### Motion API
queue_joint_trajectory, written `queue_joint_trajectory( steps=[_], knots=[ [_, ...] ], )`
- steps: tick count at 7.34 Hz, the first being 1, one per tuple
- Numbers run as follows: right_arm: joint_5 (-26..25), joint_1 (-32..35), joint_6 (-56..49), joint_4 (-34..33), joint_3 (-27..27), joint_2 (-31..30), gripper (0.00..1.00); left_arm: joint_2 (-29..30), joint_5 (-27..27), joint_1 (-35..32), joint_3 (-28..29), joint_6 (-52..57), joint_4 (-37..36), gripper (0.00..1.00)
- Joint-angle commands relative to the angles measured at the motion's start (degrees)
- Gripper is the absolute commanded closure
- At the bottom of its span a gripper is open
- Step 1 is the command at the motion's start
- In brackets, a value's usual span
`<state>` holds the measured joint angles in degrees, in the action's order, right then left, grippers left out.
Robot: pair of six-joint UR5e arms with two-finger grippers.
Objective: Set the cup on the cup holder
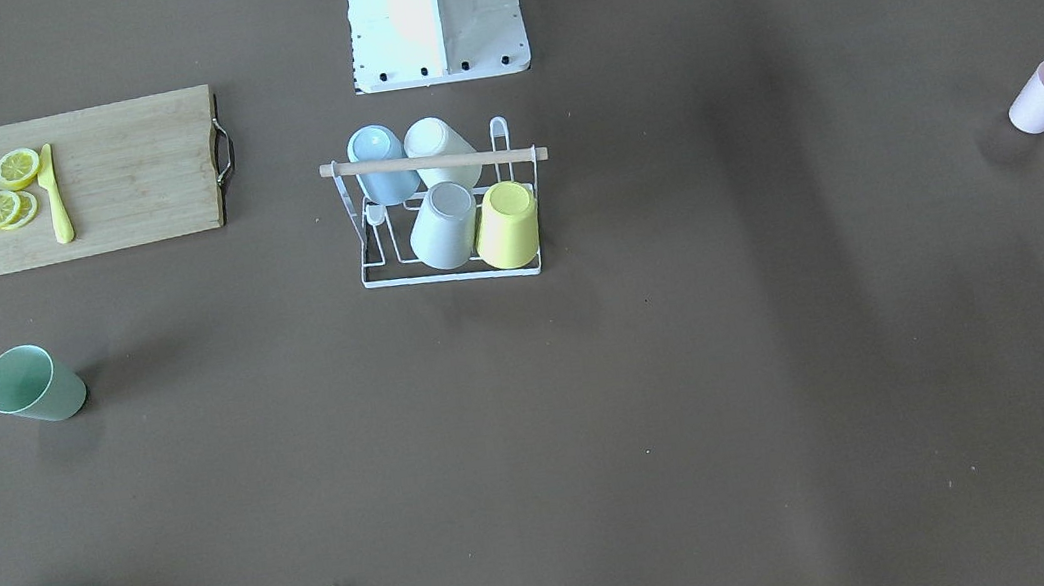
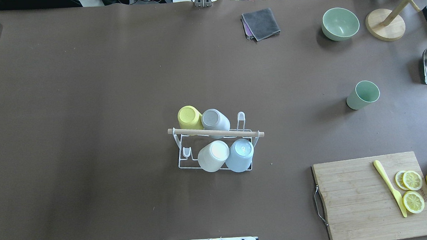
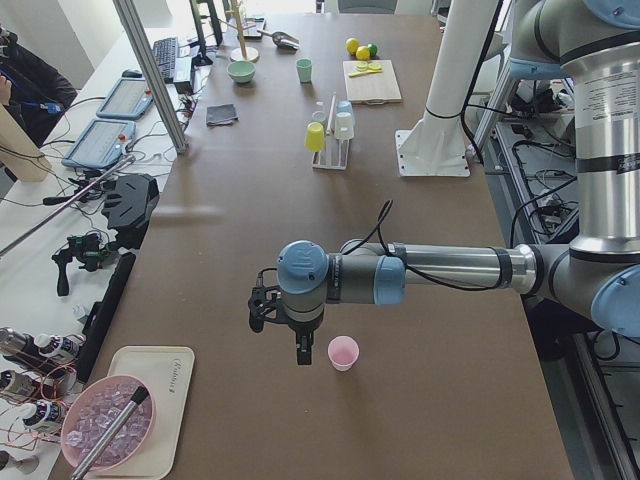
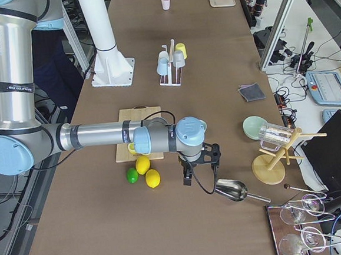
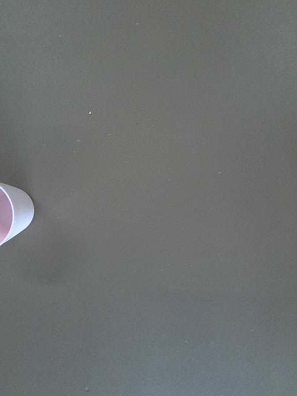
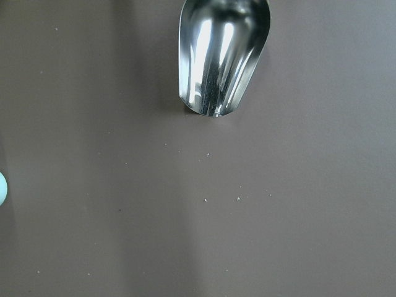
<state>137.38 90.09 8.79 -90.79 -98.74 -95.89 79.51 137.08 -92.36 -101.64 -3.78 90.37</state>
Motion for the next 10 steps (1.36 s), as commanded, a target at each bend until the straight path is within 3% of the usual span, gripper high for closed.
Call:
queue_joint_trajectory(
  steps=[1, 10],
  knots=[
    [0.0, 0.0, 0.0, 0.0, -0.05, 0.0, 0.0, -0.06, -2.42, 0.51, -0.31, 0.0, 1.2, 0.01],
    [0.09, 0.0, -0.18, 0.0, 0.04, -0.09, 0.0, 0.03, -2.52, 0.43, 0.48, 0.0, 1.39, 0.01]
  ],
)
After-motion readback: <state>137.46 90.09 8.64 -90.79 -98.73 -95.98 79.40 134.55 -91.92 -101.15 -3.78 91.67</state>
